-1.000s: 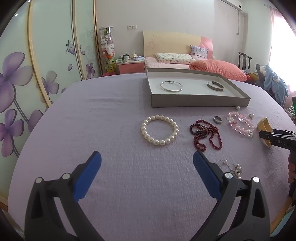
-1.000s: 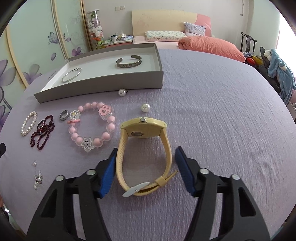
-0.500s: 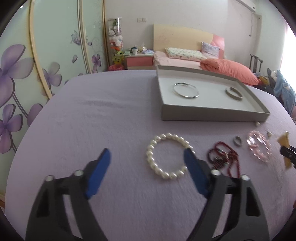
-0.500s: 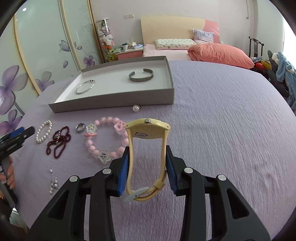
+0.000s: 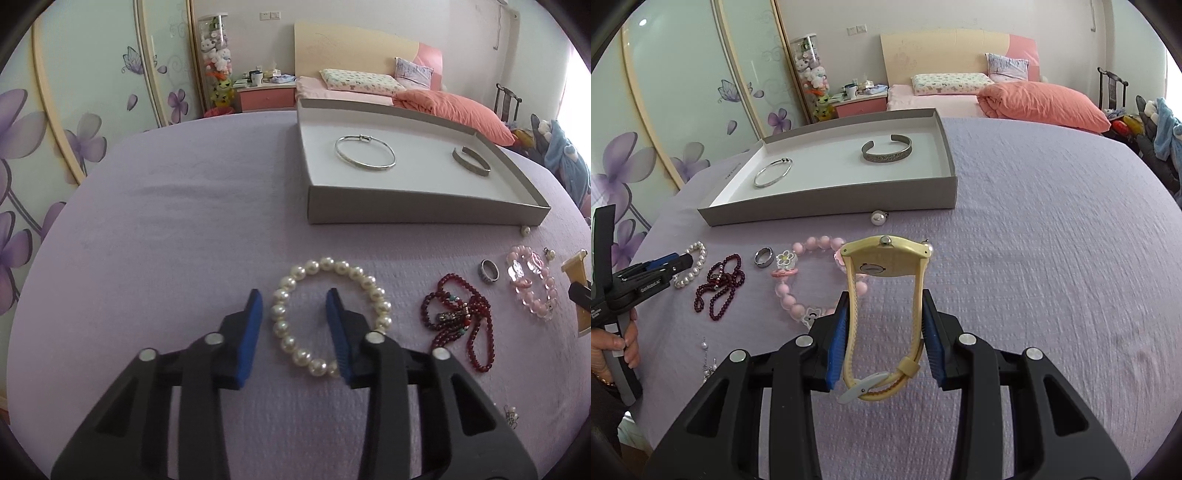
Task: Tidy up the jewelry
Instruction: 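Grasp the white pearl bracelet with the left tool while the right tool holds the watch, then lower the pearl bracelet and yellow watch into the tray, opening both tools, then move the right tool to the pink beaded bracelet and grasp it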
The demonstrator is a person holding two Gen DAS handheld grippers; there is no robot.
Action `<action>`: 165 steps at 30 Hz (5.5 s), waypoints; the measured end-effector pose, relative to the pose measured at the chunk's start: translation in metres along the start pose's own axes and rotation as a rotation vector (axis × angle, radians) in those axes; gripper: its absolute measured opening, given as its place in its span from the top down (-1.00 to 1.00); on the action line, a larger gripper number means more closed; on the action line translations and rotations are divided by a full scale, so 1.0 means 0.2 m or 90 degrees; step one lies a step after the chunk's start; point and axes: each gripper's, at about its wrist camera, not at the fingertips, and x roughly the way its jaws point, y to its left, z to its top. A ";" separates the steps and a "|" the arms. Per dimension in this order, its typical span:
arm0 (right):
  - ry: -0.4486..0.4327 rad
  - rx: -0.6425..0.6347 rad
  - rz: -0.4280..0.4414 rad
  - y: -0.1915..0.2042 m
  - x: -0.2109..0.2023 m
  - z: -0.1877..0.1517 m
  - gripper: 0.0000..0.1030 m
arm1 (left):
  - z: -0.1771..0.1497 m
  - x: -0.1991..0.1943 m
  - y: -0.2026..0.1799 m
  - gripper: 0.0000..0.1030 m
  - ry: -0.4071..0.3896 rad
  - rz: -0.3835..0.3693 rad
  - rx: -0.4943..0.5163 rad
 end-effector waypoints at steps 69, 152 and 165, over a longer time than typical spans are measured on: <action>-0.087 -0.049 0.018 0.19 -0.01 0.46 0.26 | 0.46 -0.49 -0.23 0.82 -0.185 -0.157 0.013; -0.025 -0.056 -0.014 0.23 -0.07 -0.09 -0.47 | -0.35 -0.60 -0.08 -0.83 -0.162 -0.089 0.008; 0.029 -0.054 -0.069 0.20 0.19 0.08 0.01 | -0.37 -0.58 -0.16 -0.83 -0.146 -0.108 0.027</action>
